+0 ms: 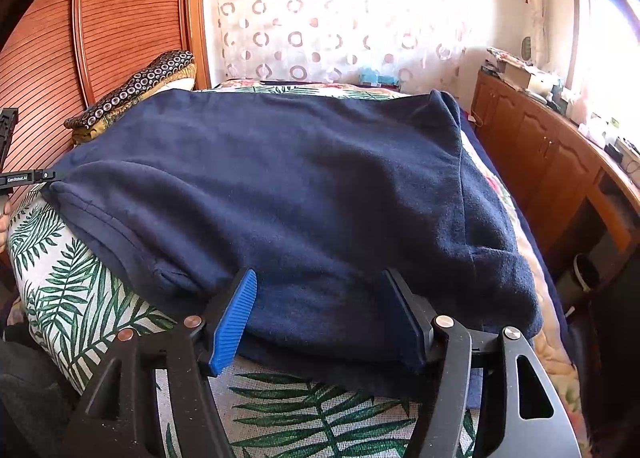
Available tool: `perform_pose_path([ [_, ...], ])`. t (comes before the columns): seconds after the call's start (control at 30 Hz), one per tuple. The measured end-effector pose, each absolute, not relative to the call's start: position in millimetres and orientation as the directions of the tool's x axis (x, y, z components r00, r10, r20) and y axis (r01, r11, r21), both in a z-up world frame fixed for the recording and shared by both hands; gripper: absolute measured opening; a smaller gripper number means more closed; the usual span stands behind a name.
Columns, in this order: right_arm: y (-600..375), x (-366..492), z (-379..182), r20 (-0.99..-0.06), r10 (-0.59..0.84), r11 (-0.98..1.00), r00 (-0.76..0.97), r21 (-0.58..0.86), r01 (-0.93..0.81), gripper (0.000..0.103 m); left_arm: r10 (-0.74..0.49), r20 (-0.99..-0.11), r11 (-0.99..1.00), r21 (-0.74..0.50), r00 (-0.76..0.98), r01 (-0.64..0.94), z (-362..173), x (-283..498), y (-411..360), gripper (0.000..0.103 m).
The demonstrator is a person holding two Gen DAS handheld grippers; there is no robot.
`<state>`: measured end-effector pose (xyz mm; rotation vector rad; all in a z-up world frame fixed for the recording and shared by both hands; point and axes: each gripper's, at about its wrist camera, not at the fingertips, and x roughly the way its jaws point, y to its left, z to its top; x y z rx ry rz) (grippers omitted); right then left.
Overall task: Fold small clothes
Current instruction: 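Grasp the folded shirt's edge with the left gripper and lift it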
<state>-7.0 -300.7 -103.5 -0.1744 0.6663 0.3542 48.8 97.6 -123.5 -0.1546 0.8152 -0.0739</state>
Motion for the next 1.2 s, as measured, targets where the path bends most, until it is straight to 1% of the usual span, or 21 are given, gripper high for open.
perform_pose_path([
  [0.03,-301.2,-7.5,-104.1,-0.628,0.265,0.926,0.731,-0.047,-0.376,0.067,-0.146,-0.721,0.983,-0.18,0.678,0.021,-123.7,50.0,97.0,0.011],
  [0.13,-303.3,-8.9,-105.4,-0.624,0.268,0.925,0.734,-0.046,-0.377,0.067,-0.175,-0.712,0.981,-0.181,0.68,0.064,-114.9,53.7,87.3,0.008],
  [0.4,-304.6,-9.8,-105.4,-0.629,0.264,0.926,0.731,-0.047,-0.375,0.067,-0.339,-0.6,0.941,-0.221,0.724,0.258,-58.5,63.3,25.6,0.008],
  [0.6,-307.5,-5.5,-97.5,-0.644,0.267,0.92,0.717,-0.051,-0.388,0.067,-0.463,-0.545,0.883,-0.212,0.699,0.419,-20.3,83.8,-42.2,0.007],
  [0.7,-318.4,-7.8,-88.6,-0.628,0.263,0.93,0.732,-0.037,-0.366,0.067,-0.531,-0.516,0.842,-0.234,0.672,0.486,-3.0,93.7,-73.4,0.007],
  [0.8,-332.1,-12.3,-79.3,-0.61,0.245,0.94,0.754,-0.041,-0.338,0.067,-0.58,-0.496,0.803,-0.217,0.646,0.555,12.0,97.5,-110.5,0.007],
  [0.97,-354.6,-19.5,-64.7,-0.578,0.213,0.956,0.788,-0.043,-0.29,0.067,-0.622,-0.502,0.755,-0.178,0.601,0.631,27.1,103.9,-155.7,0.007],
  [1.1,-364.2,-24.8,-56.3,-0.555,0.207,0.962,0.805,-0.032,-0.27,0.067,-0.637,-0.511,0.736,-0.181,0.577,0.652,29.8,105.0,-175.9,0.007],
  [1.17,-365.0,-26.8,-53.6,-0.547,0.212,0.963,0.809,-0.025,-0.269,0.067,-0.621,-0.535,0.744,-0.171,0.573,0.646,24.6,105.5,-179.2,0.011],
  [1.2,-364.4,-27.2,-52.6,-0.545,0.217,0.962,0.81,-0.021,-0.272,0.067,-0.614,-0.545,0.746,-0.167,0.571,0.644,21.6,105.6,-181.2,0.018],
])
